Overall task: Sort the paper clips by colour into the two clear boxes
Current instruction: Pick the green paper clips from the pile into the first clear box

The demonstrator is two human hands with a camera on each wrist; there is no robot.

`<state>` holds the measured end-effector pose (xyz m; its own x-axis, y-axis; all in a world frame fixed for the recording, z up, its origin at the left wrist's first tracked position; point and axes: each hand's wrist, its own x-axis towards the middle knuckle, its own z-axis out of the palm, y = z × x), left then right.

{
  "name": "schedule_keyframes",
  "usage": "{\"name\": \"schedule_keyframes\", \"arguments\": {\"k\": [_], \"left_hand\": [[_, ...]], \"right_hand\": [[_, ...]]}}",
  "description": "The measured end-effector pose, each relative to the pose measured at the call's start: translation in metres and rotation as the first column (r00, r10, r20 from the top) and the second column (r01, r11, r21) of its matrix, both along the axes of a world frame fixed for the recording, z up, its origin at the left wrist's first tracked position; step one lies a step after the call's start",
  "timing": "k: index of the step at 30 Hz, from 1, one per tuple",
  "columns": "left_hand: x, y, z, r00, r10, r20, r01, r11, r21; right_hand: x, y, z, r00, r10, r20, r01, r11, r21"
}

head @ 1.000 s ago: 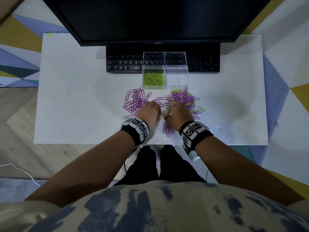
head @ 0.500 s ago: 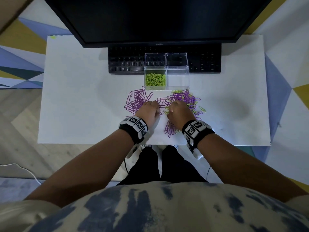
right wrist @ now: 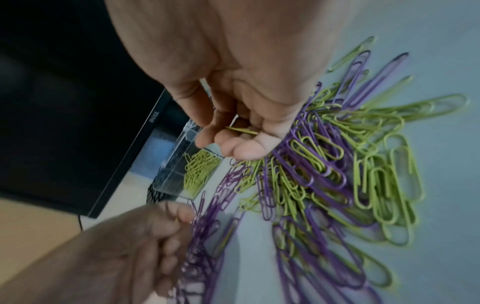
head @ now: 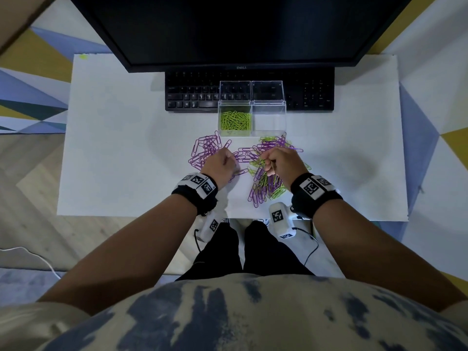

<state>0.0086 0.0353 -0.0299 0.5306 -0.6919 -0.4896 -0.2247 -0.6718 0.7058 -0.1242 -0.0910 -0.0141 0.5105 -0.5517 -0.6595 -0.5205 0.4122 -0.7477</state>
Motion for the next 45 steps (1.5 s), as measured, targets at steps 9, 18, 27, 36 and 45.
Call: {"name": "schedule_keyframes", "arguments": {"k": [9, 18, 27, 36, 45], "left_hand": [[-0.001, 0.005, -0.011, 0.834, -0.468, 0.291, 0.433, 0.883, 0.178], [0.006, 0.012, 0.004, 0.960, -0.187, 0.210, 0.182, 0.982, 0.041], [0.018, 0.018, -0.003, 0.918, -0.227, 0.327, 0.184, 0.970, 0.158], [-0.006, 0.000, -0.010, 0.774, -0.526, 0.353, 0.463, 0.850, 0.252], [-0.007, -0.008, -0.003, 0.665, -0.647, 0.373, 0.549, 0.762, 0.344]], "right_hand": [[0.010, 0.031, -0.026, 0.734, 0.468, -0.493, -0.679, 0.525, -0.513], [0.019, 0.038, -0.024, 0.682, 0.463, -0.566, -0.730, 0.481, -0.486], [0.020, 0.026, -0.018, 0.820, 0.434, -0.373, -0.572, 0.633, -0.522], [-0.010, -0.024, 0.001, 0.999, -0.027, -0.019, 0.025, 0.996, -0.085], [-0.023, -0.036, 0.000, 0.979, -0.180, 0.091, 0.164, 0.973, 0.163]]}}
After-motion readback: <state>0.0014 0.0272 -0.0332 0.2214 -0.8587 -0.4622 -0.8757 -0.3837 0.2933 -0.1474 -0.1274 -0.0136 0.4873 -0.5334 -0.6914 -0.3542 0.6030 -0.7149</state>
